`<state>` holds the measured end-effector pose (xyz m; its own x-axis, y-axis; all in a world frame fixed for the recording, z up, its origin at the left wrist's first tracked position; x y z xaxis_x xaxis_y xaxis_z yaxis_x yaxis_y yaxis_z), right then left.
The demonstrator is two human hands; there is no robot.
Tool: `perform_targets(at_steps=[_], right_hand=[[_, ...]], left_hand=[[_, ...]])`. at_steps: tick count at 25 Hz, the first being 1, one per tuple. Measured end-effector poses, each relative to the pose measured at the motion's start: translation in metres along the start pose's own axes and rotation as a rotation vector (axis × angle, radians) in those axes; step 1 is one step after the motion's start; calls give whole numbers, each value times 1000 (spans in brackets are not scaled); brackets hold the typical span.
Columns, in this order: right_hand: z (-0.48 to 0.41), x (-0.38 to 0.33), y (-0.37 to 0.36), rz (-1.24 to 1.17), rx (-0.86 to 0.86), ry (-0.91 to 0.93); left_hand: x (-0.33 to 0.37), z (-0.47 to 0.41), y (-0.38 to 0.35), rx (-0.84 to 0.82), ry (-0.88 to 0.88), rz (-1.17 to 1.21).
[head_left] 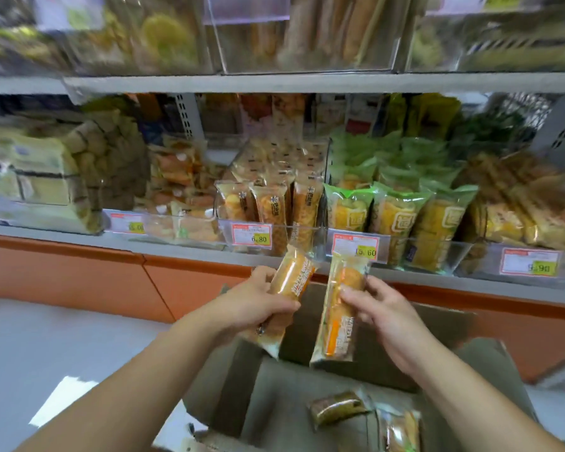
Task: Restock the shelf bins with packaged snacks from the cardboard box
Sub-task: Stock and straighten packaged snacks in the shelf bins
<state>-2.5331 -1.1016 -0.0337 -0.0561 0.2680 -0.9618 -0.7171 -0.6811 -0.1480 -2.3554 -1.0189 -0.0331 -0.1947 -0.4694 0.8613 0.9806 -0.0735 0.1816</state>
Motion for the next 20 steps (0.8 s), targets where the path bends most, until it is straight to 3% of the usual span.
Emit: perform_targets(at_steps=[5,8,12,15,20], right_hand=[[-23,-158,-20,432,250,414],[-51,-202,-45,733,310,581],[-103,-162,-69,1283,277,408],[-113,-166,-75,1658,299,375],[-129,-188,-66,1962,137,174]], left_hand=[[22,24,66,187,-94,-308],[18,24,80,216,-115,-459],[13,21,92,198,-113,-459],[11,15,97,206,-110,-444],[14,6,96,195,-127,-441]])
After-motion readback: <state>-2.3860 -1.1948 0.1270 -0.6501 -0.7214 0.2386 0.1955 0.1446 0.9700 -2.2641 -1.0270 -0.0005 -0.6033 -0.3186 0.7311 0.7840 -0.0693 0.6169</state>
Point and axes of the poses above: each hand's wrist, its own z-axis away from the middle knuckle, its own y-axis out of the back of the hand, x = y × z, the point moved 9 cm from there along -z, towards the middle knuckle, and after that the axes turned 12 degrees about -x, right-handed, at the moved point
